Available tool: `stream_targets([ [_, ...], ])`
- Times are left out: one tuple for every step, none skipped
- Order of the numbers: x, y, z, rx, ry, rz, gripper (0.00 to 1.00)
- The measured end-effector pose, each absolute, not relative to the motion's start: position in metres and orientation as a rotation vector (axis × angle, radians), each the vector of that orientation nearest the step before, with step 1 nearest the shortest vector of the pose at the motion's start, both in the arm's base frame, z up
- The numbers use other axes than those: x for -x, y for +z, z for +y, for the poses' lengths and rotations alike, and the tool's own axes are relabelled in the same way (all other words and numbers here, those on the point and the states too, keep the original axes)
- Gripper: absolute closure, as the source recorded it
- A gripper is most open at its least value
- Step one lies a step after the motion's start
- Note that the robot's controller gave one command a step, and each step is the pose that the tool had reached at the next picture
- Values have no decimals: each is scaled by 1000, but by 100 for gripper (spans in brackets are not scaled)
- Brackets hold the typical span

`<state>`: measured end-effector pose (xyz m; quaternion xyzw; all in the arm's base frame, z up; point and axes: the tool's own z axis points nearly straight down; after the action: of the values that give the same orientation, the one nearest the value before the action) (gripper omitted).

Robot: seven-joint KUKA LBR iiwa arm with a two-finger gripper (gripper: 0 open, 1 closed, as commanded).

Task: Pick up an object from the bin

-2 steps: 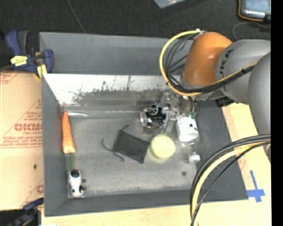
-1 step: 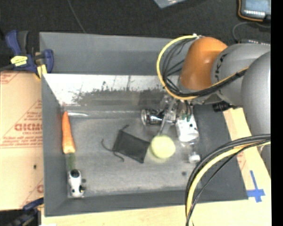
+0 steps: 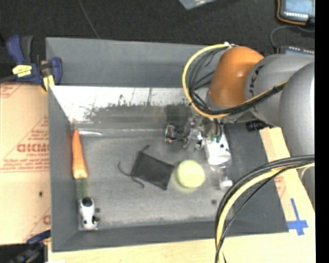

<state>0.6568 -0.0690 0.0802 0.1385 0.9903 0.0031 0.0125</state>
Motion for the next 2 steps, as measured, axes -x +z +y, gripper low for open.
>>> stream_targets([
  [-657, 80, -69, -429, 8, 3087, 100],
  [-660, 112, -70, -425, 10, 3076, 100],
])
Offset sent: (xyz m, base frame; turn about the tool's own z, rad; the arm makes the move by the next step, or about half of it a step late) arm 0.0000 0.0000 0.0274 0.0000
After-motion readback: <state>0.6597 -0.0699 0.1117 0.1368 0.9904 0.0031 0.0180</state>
